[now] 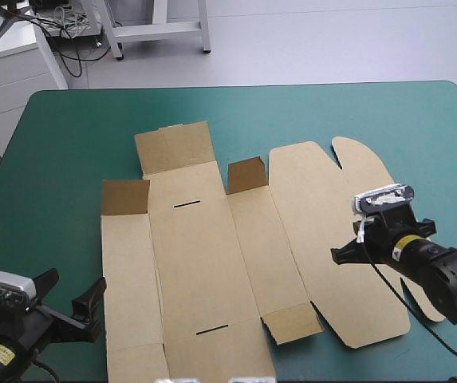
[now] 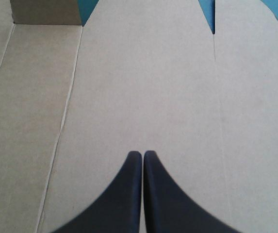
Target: Fold the box
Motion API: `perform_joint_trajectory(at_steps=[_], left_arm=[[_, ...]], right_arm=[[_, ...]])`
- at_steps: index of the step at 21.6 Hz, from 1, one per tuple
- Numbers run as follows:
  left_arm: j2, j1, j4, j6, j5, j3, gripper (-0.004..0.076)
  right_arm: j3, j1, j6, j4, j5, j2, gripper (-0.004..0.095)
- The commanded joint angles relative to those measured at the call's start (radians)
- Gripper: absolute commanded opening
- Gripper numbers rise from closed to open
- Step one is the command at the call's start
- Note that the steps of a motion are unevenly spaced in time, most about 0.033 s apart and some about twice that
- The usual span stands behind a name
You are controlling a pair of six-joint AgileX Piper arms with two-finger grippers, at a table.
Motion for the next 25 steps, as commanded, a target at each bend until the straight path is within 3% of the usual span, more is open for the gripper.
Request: perform_joint_trajectory(at_steps=[1, 4, 9, 15, 18, 25], left_arm=[[0.104, -0.006, -0.026, -0.04, 0.001, -0.041, 0.0583], [0.208, -0.006, -0.026, -0.148, 0.1, -0.037, 0.0583], [0.348, -0.006, -0.065, -0.177, 0.129, -0.031, 0.0583], [0.448, -0.006, -0.08, -0.179, 0.117, 0.046, 0.0583], [0.45, -0.006, 0.01, -0.266, 0.115, 0.082, 0.0583], [0.467, -0.006, -0.138, -0.247, 0.081, 0.155, 0.0583]], right_arm=[[0.031, -0.005, 0.0, -0.013, -0.065, -0.082, -0.0005], [0.078, -0.005, 0.0, -0.013, -0.065, -0.15, -0.0005], [0.122, -0.005, 0.002, -0.011, -0.06, -0.242, -0.0005], [0.122, -0.005, 0.002, -0.01, -0.053, -0.269, -0.0005], [0.122, -0.005, 0.002, -0.012, -0.057, -0.269, -0.0005], [0.122, -0.005, 0.002, 0.004, -0.071, -0.269, -0.0005]])
